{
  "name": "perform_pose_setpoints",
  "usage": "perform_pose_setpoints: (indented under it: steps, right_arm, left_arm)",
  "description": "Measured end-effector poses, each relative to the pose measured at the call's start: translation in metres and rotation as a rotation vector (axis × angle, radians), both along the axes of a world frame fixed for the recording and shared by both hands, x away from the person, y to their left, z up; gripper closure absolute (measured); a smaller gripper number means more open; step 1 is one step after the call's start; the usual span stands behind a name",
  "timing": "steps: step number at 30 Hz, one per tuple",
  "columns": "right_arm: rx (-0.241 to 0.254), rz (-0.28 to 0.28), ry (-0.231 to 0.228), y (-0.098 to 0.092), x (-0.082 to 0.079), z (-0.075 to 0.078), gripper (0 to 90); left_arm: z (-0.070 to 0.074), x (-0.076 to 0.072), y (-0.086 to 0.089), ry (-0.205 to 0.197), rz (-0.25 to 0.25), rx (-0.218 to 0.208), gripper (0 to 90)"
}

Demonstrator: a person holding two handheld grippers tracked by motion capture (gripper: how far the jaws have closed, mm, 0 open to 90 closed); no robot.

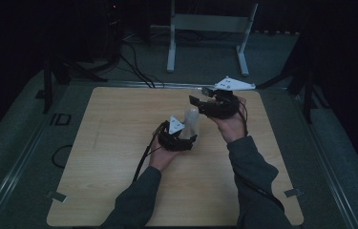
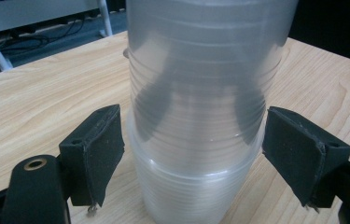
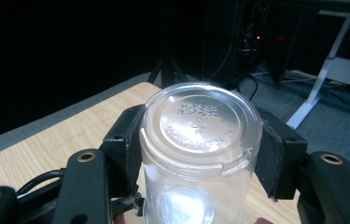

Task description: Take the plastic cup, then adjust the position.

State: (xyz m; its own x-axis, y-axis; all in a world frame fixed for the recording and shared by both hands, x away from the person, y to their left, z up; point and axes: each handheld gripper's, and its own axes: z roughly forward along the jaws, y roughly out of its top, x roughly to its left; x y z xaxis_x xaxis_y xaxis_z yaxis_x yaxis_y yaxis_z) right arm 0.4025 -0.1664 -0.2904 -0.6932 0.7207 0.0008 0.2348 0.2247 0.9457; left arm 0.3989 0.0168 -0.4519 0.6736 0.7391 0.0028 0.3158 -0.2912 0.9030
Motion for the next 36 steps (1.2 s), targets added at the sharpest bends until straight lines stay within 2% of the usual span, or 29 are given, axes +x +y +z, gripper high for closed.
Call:
perform_pose_setpoints:
  steps: [5, 10, 15, 23, 26, 31, 36]
  right_arm:
    - [0.007, -0.020, -0.021, -0.011, -0.004, 0.008, 41.0]
    - [0.018, -0.040, -0.021, -0.021, -0.006, 0.009, 41.0]
    - [-0.002, -0.071, -0.017, -0.034, -0.007, 0.003, 41.0]
    - [0.005, -0.103, -0.006, -0.051, -0.010, -0.003, 41.0]
    - [0.009, -0.127, 0.009, -0.062, -0.012, -0.011, 41.0]
    - [0.007, -0.142, 0.023, -0.070, -0.013, -0.020, 41.1]
    - [0.018, -0.163, 0.040, -0.077, -0.016, -0.031, 41.1]
  left_arm:
    - [0.000, -0.002, 0.003, 0.007, -0.002, -0.008, 19.8]
    - [0.001, -0.004, 0.005, -0.002, 0.001, -0.011, 19.8]
    - [0.000, -0.008, 0.009, -0.014, 0.013, -0.014, 21.8]
    - [0.002, -0.011, 0.012, -0.014, 0.002, -0.023, 22.3]
    - [0.003, -0.017, 0.011, -0.008, -0.026, -0.018, 23.5]
    - [0.003, -0.021, 0.011, -0.004, -0.033, -0.015, 24.4]
    - [0.006, -0.026, 0.012, -0.012, -0.035, -0.029, 24.4]
